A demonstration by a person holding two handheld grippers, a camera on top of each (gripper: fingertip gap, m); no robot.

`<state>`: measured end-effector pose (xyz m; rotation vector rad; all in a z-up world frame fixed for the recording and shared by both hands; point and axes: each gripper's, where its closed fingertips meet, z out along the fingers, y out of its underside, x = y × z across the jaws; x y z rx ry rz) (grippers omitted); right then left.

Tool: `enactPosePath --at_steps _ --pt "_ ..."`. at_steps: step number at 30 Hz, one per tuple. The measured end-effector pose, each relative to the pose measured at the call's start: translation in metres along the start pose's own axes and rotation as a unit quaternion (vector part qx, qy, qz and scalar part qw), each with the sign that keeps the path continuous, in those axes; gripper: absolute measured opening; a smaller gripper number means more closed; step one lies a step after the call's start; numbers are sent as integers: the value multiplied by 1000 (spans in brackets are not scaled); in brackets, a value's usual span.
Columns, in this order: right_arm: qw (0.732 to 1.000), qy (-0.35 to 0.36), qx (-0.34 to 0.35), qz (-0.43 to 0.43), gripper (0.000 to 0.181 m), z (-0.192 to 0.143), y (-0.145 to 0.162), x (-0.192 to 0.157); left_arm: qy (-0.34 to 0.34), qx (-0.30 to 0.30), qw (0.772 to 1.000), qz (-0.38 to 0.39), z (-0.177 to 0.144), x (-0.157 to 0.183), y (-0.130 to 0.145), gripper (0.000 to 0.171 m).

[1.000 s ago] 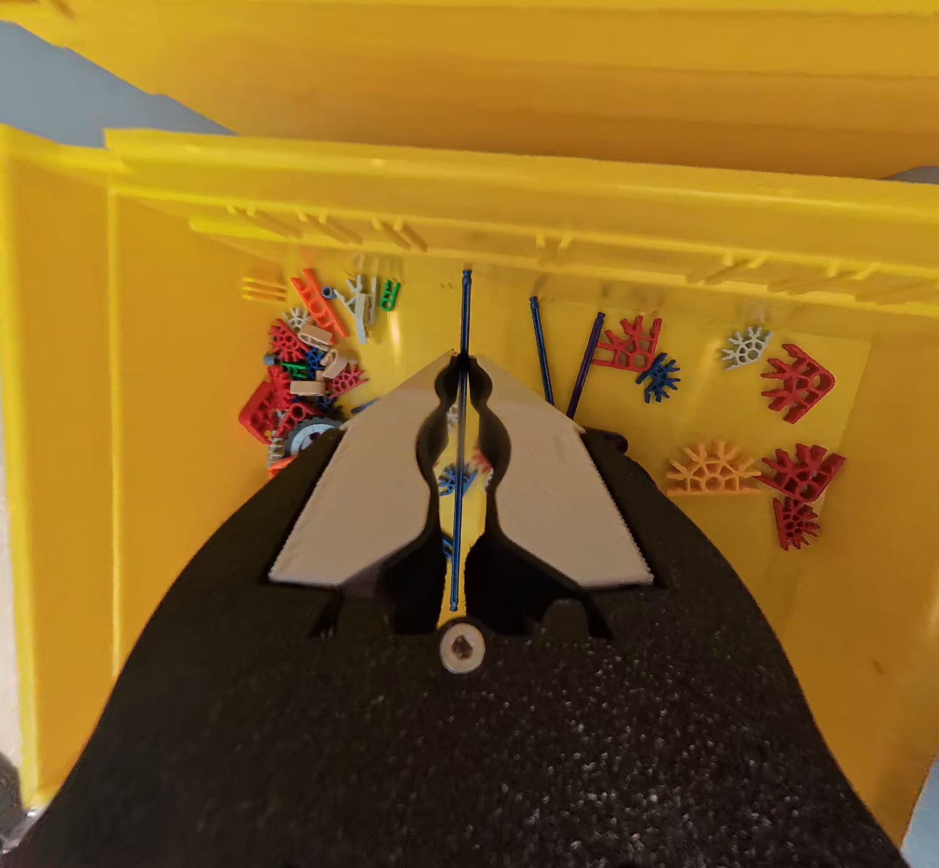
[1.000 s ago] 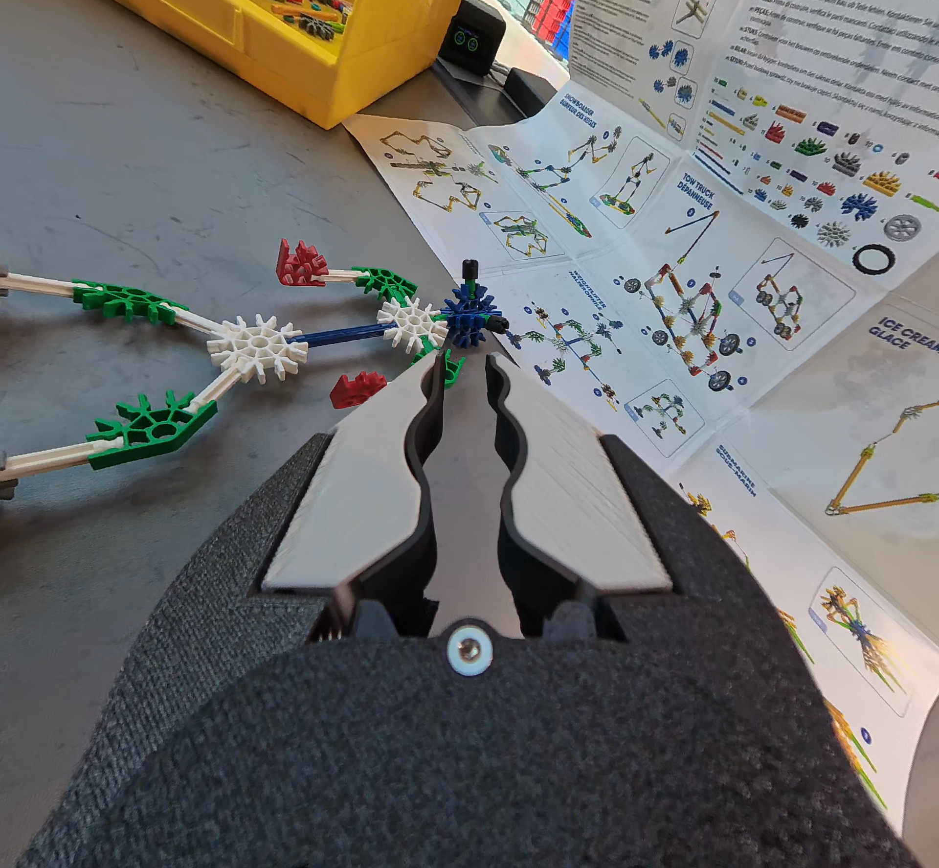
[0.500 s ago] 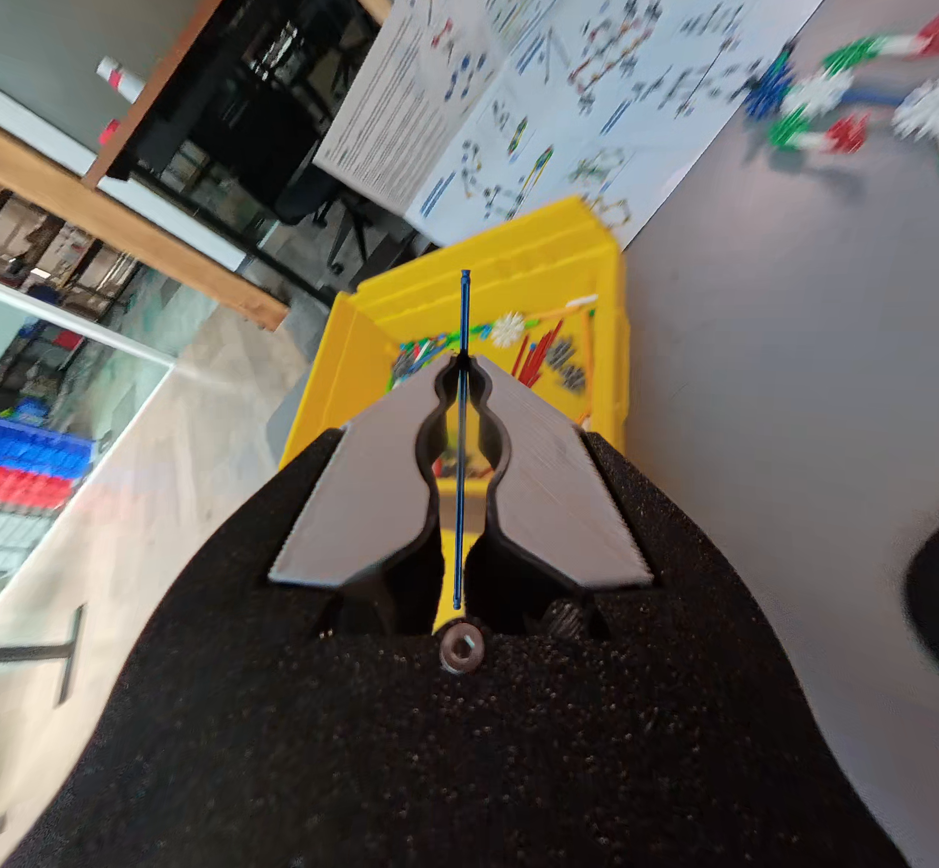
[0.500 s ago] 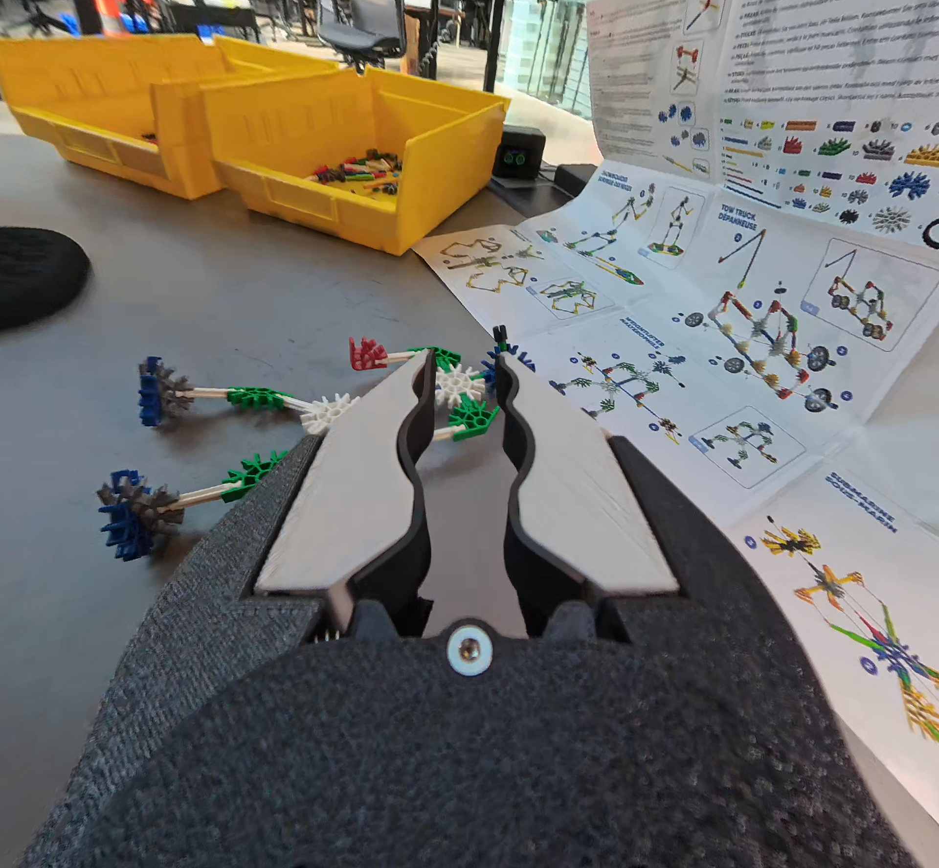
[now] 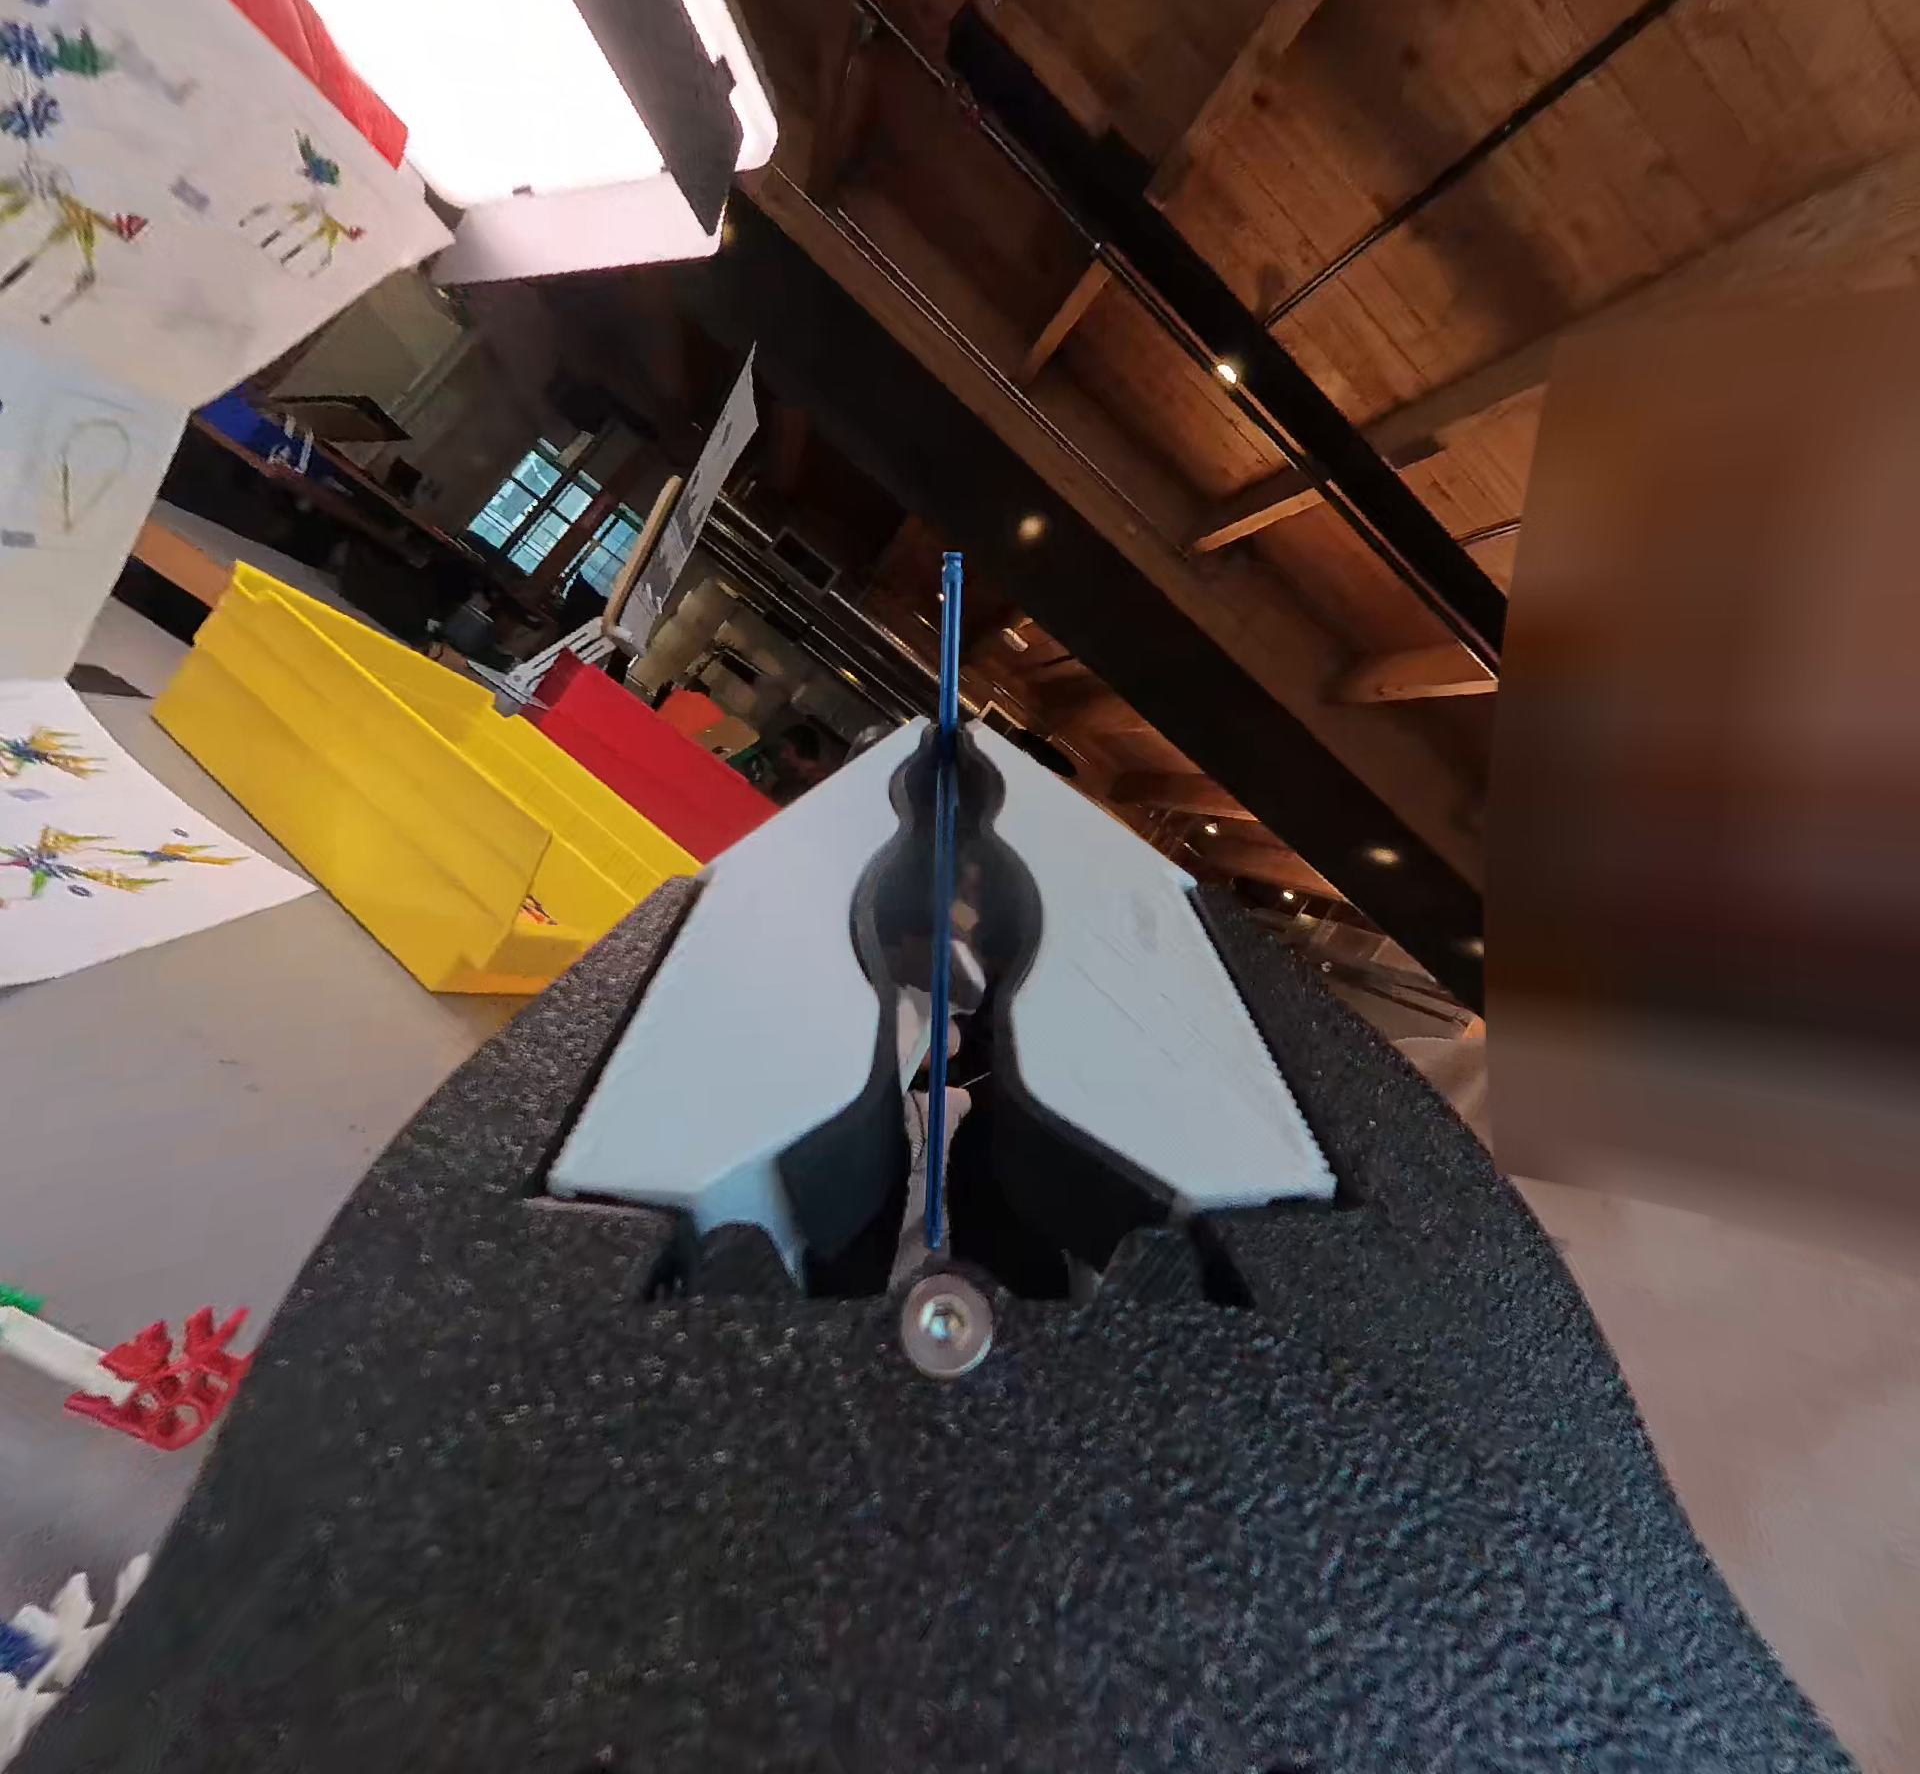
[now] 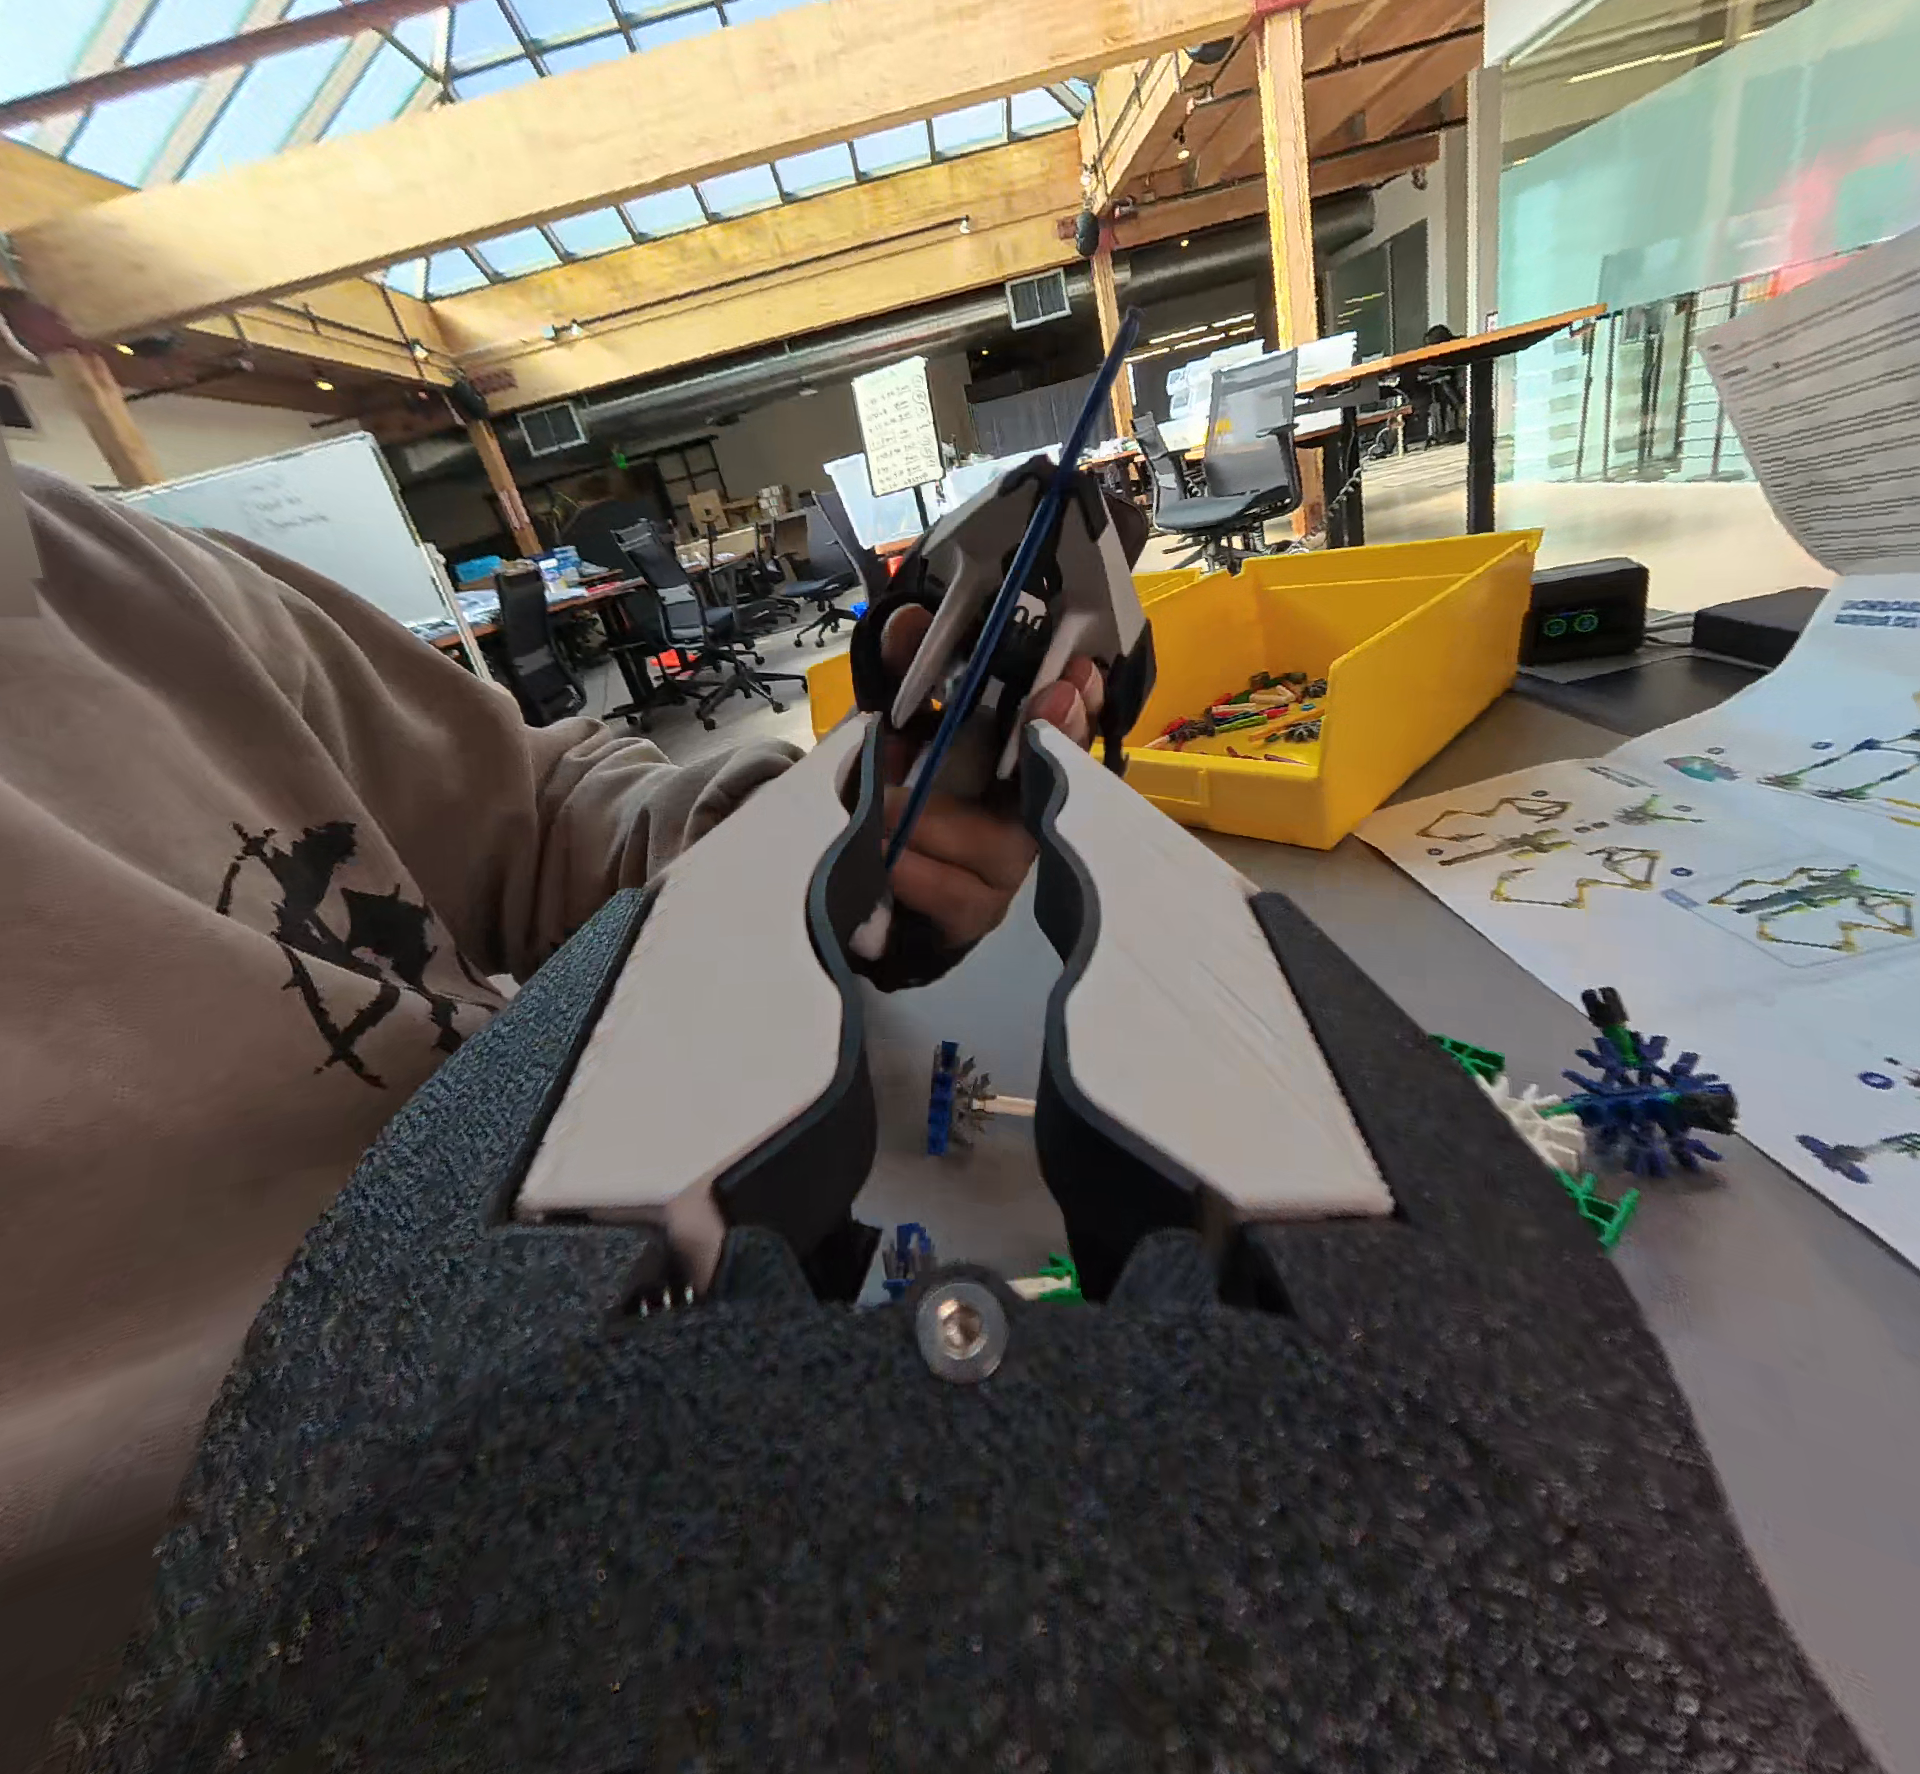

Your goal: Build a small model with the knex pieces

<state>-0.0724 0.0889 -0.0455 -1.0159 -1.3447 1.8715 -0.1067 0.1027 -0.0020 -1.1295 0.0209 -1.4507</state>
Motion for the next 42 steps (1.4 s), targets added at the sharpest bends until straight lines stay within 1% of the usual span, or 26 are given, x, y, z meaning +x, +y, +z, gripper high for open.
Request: enactPosePath --at_steps 2,3,6,8,12,15,16,18,19,20,21,22,26,27,29,31,33,36,38,40,42 --pt "1000 -13 -1 25 24 2 2 -2 -14 -7 1000 -6 0 -12 14 0" --pt "999 -7 -7 33 22 3 5 0 -18 -10 1000 -9 0 -16 20 1" --pt "999 8 -39 22 18 8 21 5 -40 -30 999 -2 -3 -26 33 1" --pt "998 26 -59 13 0 8 28 10 -41 -39 998 9 -4 -26 35 1" --pt "997 40 -66 18 0 1 24 18 -54 -72 994 58 -7 -24 37 1" --pt "997 42 -70 17 0 -2 24 21 -56 -78 992 86 -7 -20 37 1" --pt "996 38 -74 10 1 -1 26 19 -55 -77 992 89 -6 -18 36 1" --pt "996 32 -85 9 28 5 30 15 -52 -76 991 94 -4 -14 36 1" --pt "996 27 -88 9 33 9 33 12 -50 -78 991 99 -3 -12 37 1" --pt "996 25 -88 3 27 12 34 9 -48 -83 990 108 -1 -9 39 1" --pt "996 24 -88 -9 10 15 35 6 -47 -89 988 118 1 -7 41 1" --pt "996 21 -89 -24 1 16 35 2 -48 -95 986 129 2 -6 43 1" --pt "995 13 -96 -32 1 8 27 0 -44 -104 981 155 1 3 39 1" --pt "994 16 -102 -33 1 4 26 3 -49 -114 979 162 0 2 38 1" --pt "989 27 -136 -46 1 -6 30 11 -66 -152 970 176 -6 -5 41 2" --pt "982 53 -170 -65 2 -16 32 21 -104 -194 956 194 -18 -21 45 1" --pt "973 75 -204 -73 1 -26 34 29 -133 -255 937 198 -33 -37 56 1" --pt "946 127 -276 -114 1 -46 49 50 -189 -340 896 213 -60 -67 69 0" --pt "928 151 -319 -122 1 -58 61 62 -217 -365 877 224 -74 -81 68 6" --pt "895 173 -383 -150 1 -75 80 76 -238 -365 872 223 -82 -90 63 10" --pt "863 174 -446 -164 1 -90 103 83 -256 -361 869 221 -89 -100 59 12"
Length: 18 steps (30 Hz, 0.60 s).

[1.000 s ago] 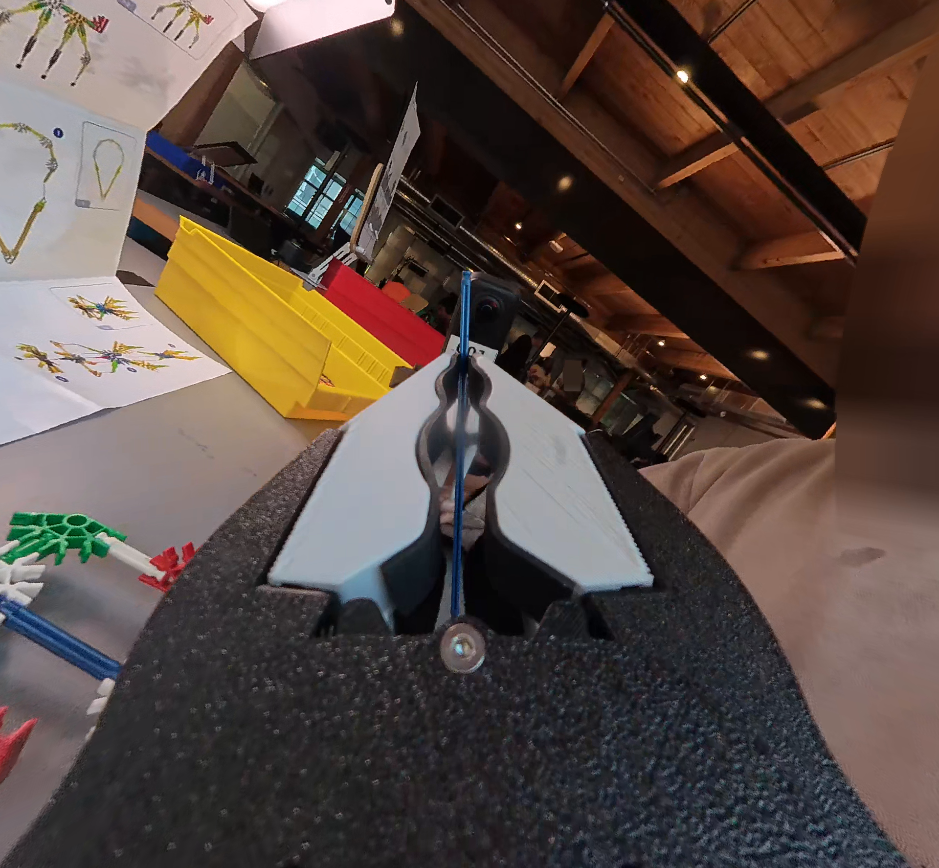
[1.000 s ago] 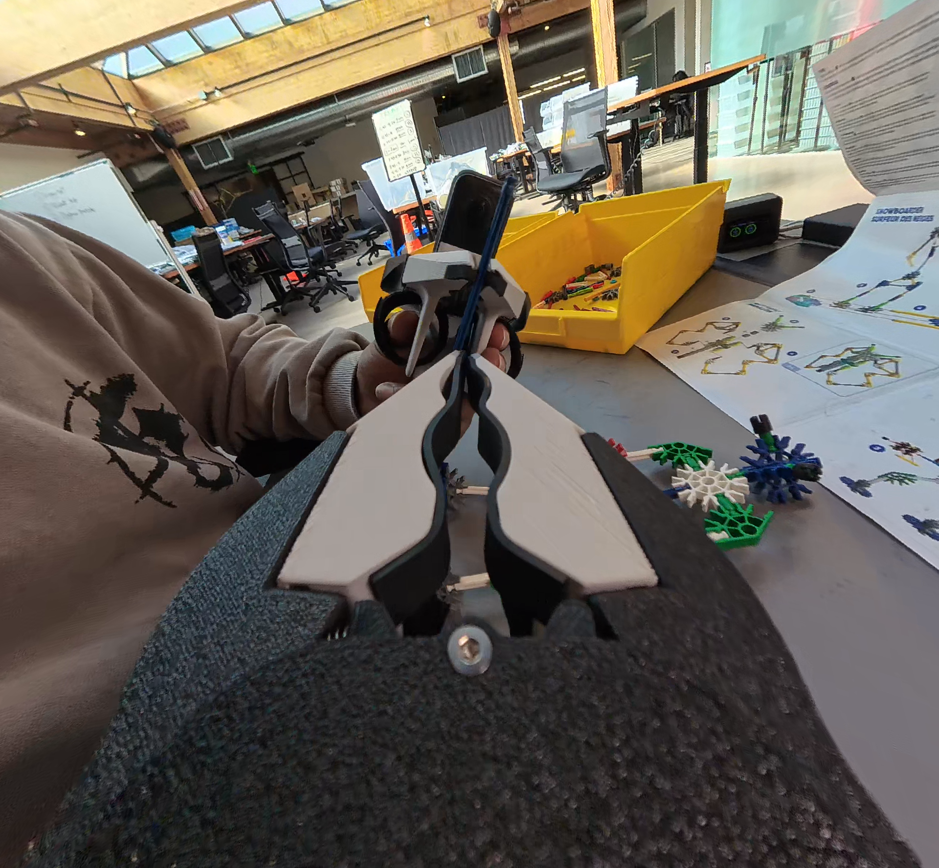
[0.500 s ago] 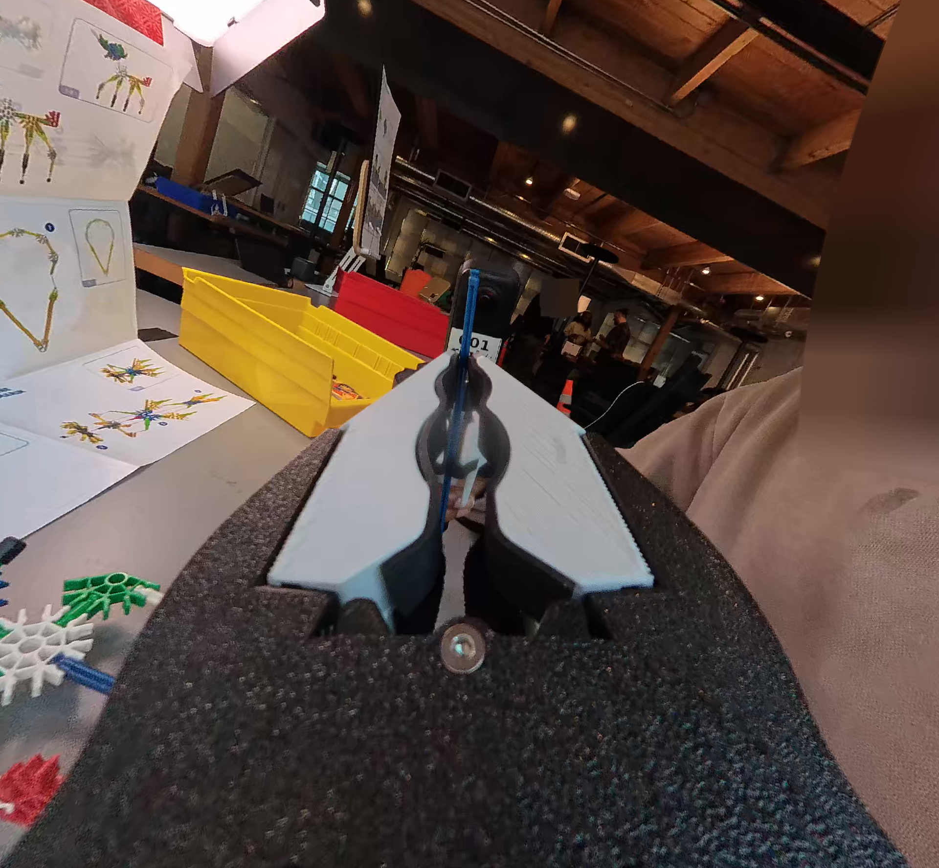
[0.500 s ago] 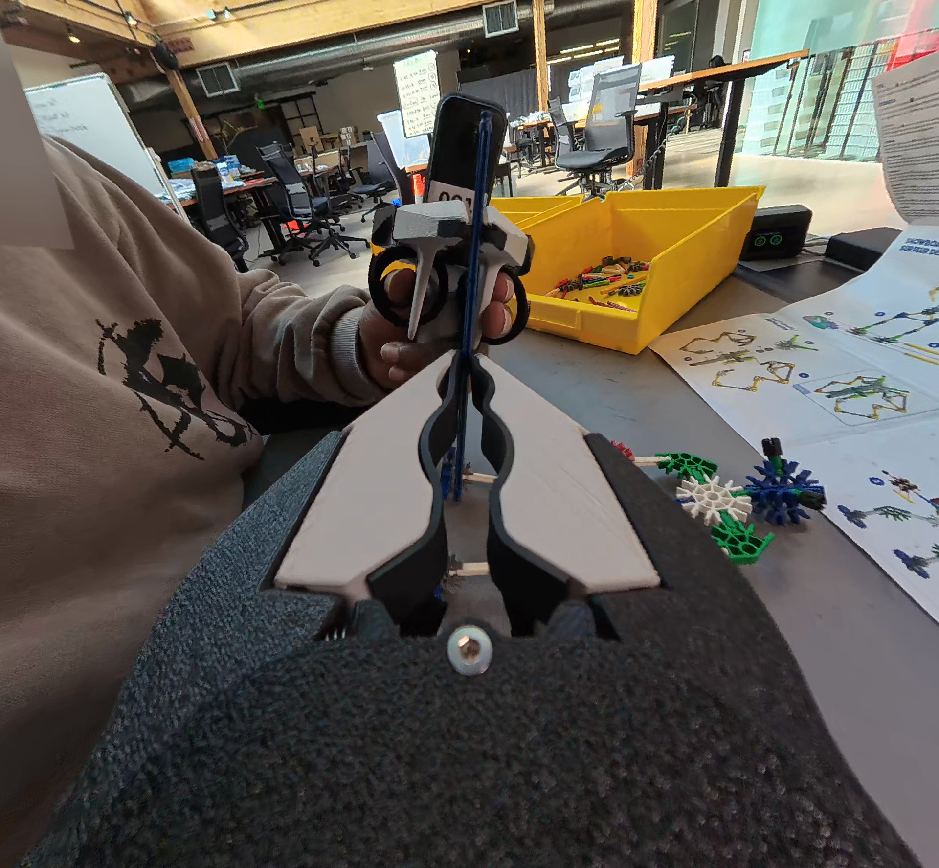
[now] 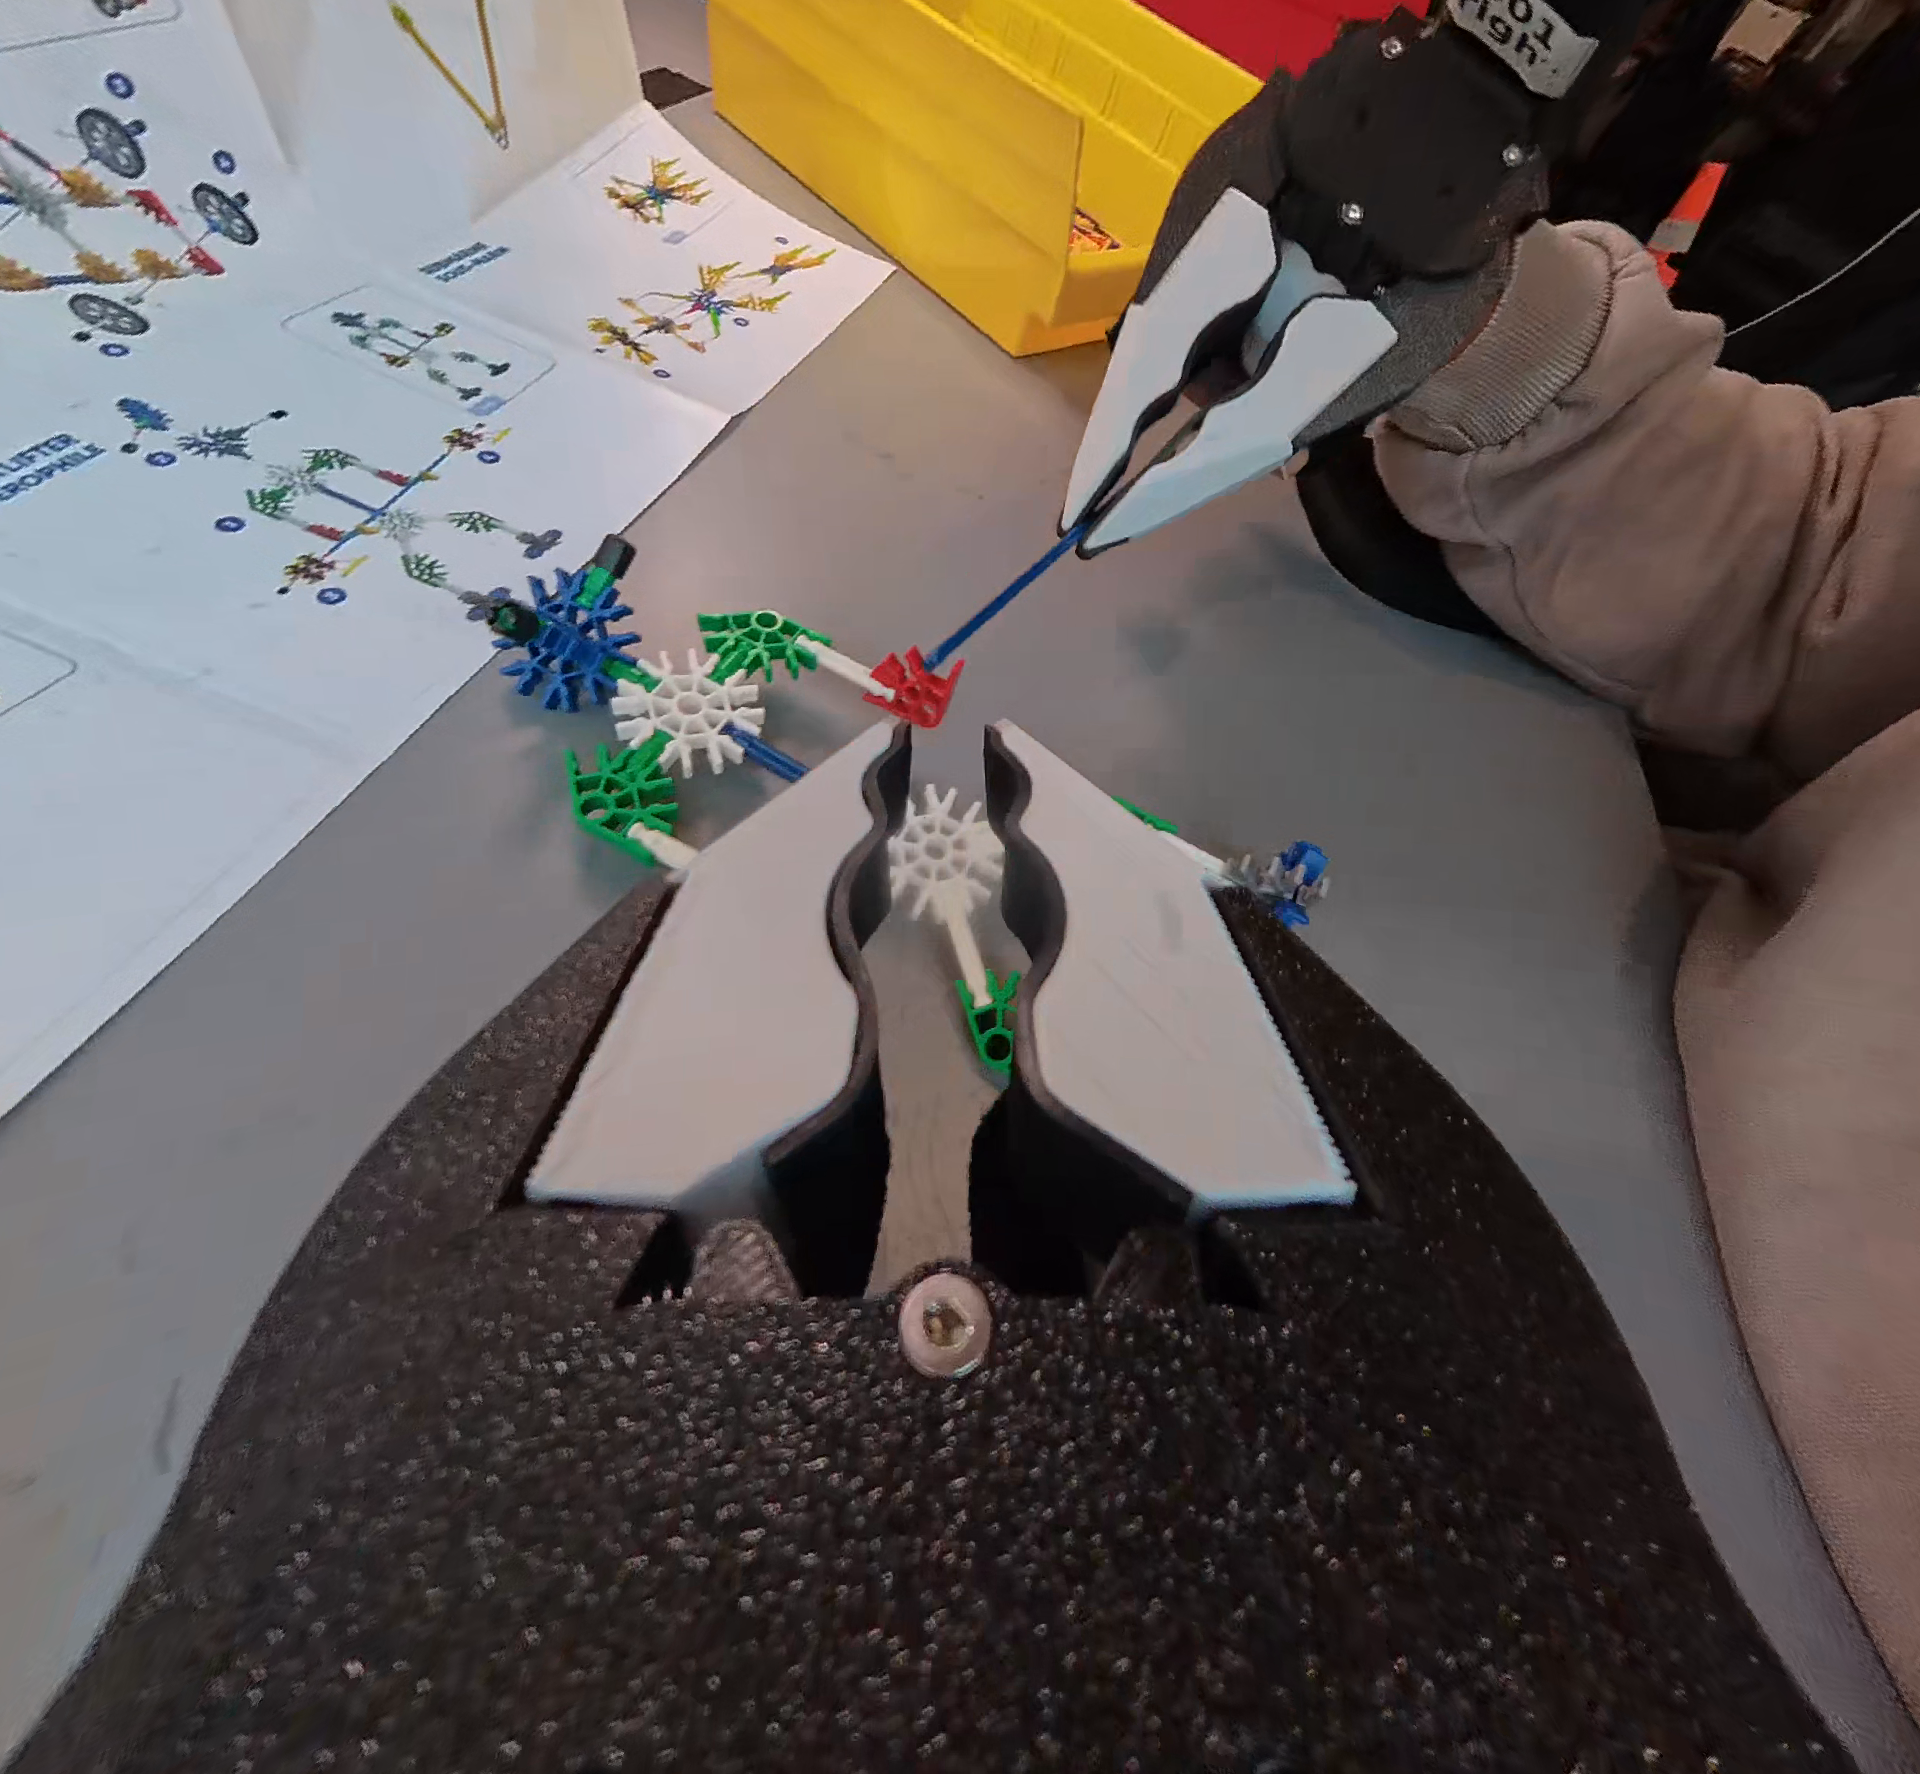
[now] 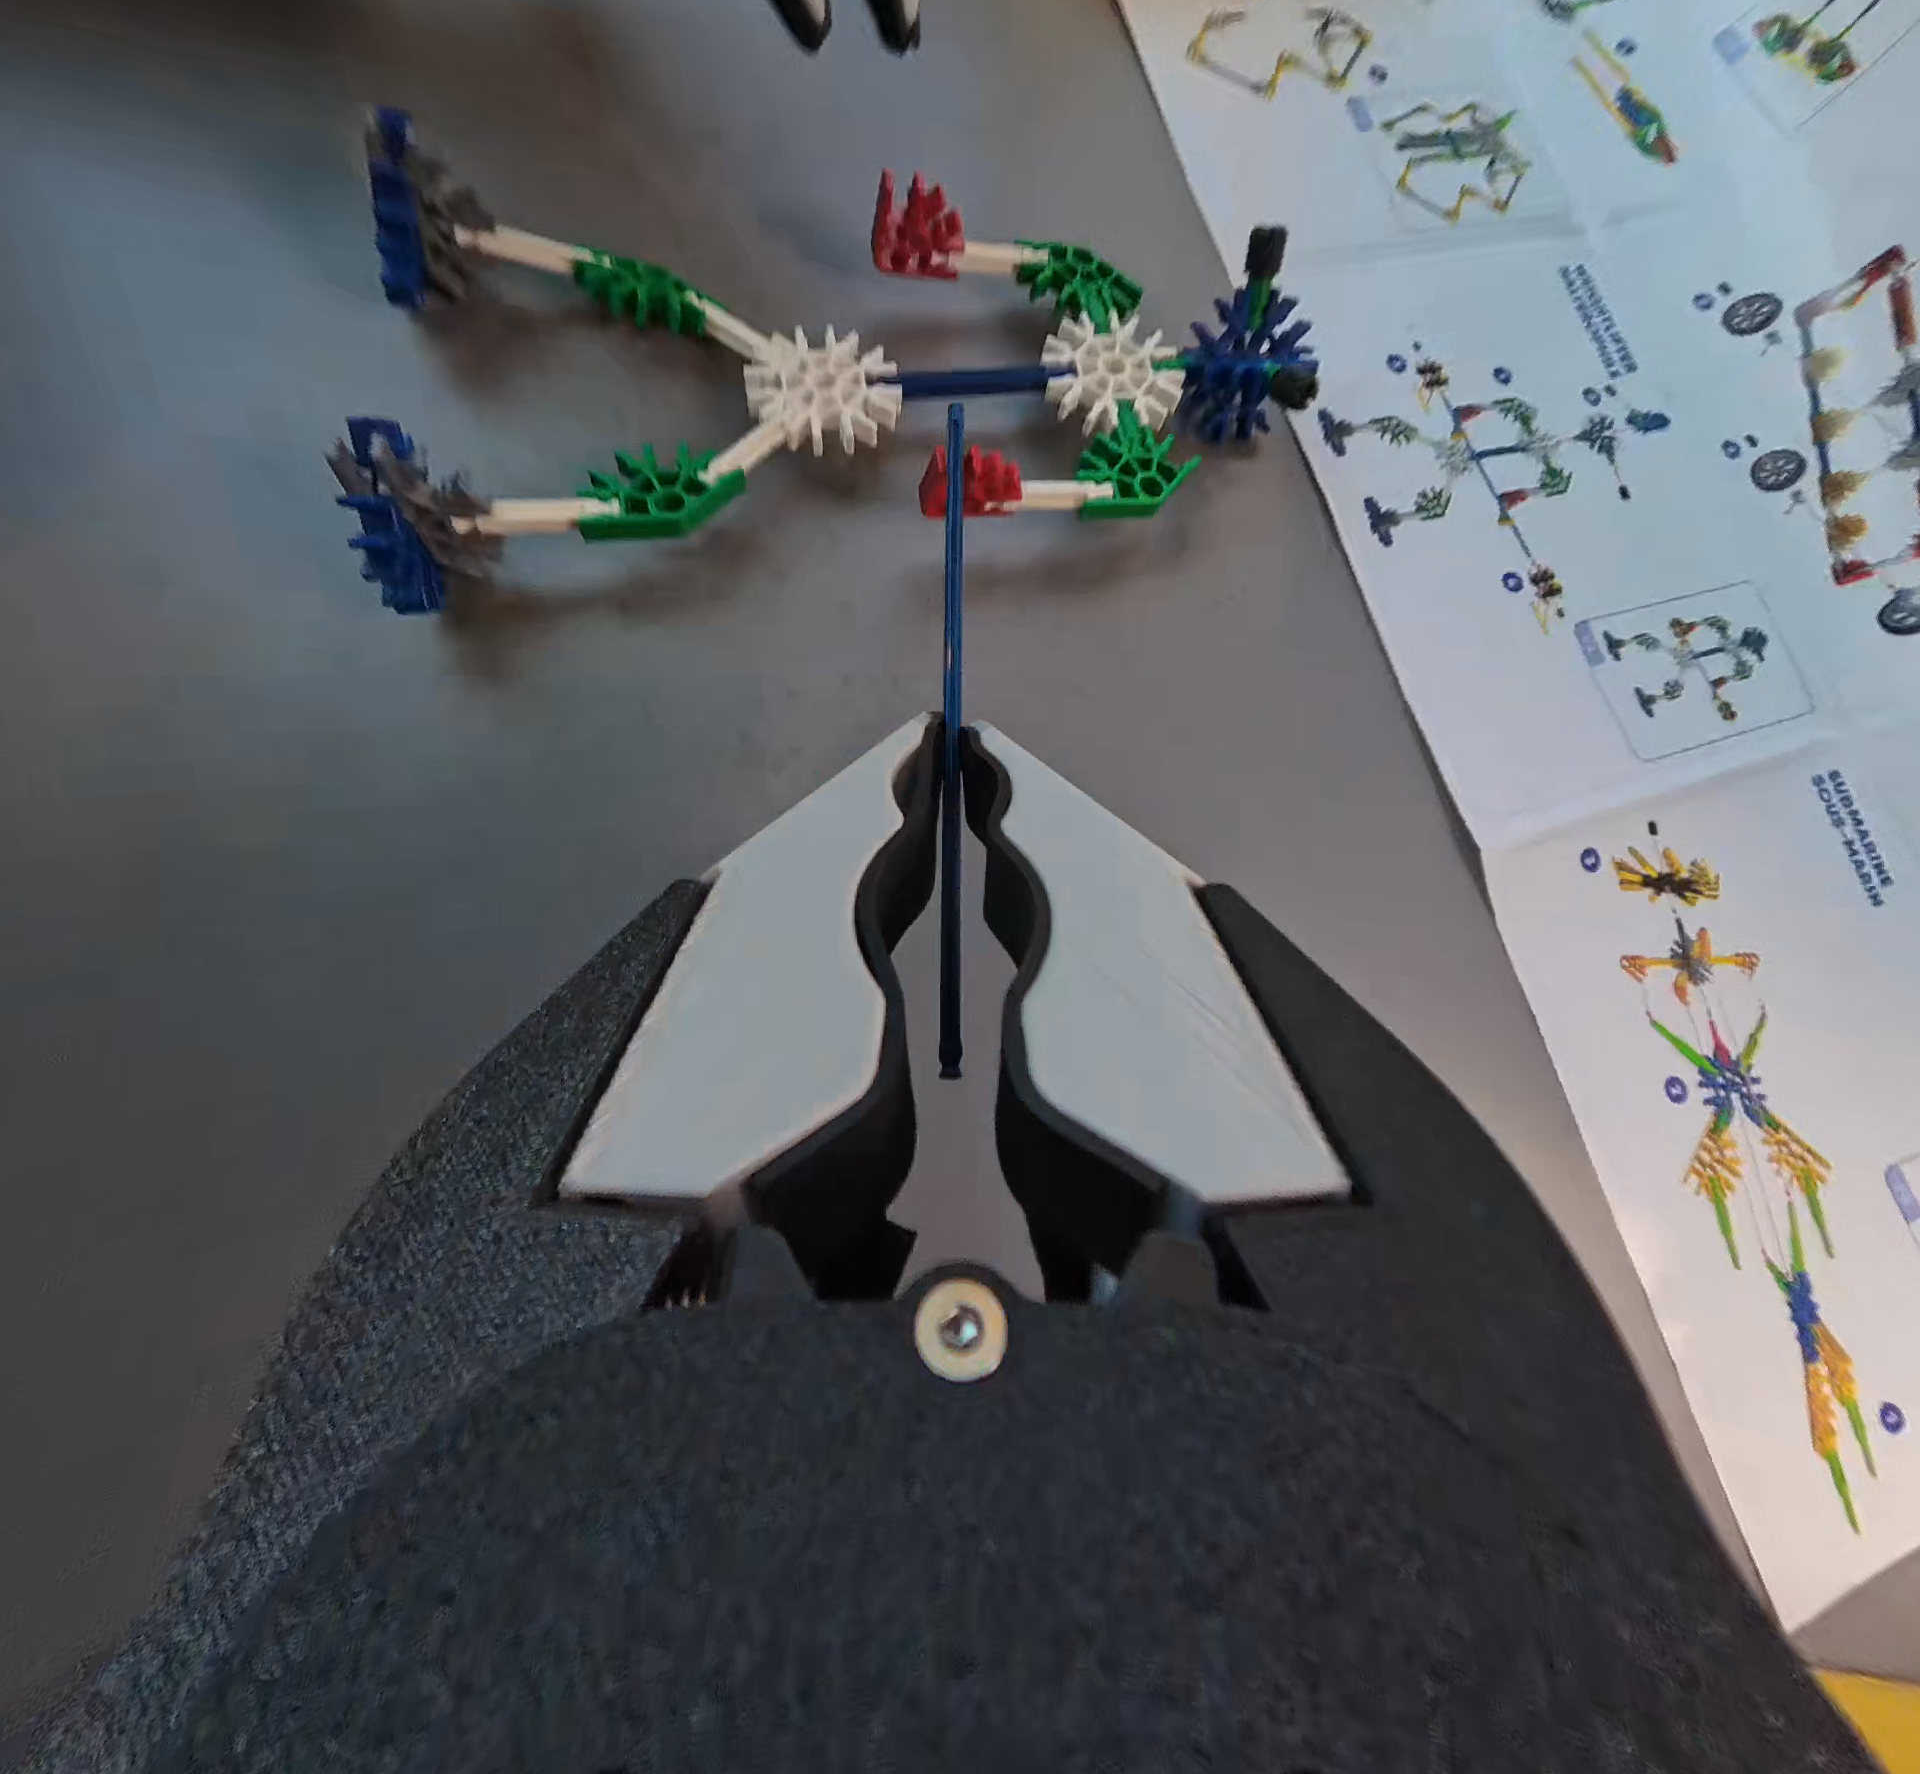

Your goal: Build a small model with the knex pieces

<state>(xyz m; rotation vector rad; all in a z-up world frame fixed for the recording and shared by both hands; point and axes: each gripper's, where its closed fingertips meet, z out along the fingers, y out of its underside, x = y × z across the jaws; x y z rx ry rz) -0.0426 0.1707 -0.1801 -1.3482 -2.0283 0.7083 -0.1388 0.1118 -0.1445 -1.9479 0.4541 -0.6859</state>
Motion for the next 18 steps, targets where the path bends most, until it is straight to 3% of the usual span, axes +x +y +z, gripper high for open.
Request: enactPosePath --at_steps 5,18 --pt "995 -13 -84 -48 2 18 34 -9 -32 -15 999 -14 4 -19 13 18" --pt "996 -64 -42 -38 1 -12 28 -22 -46 -73 996 25 14 -19 34 19"
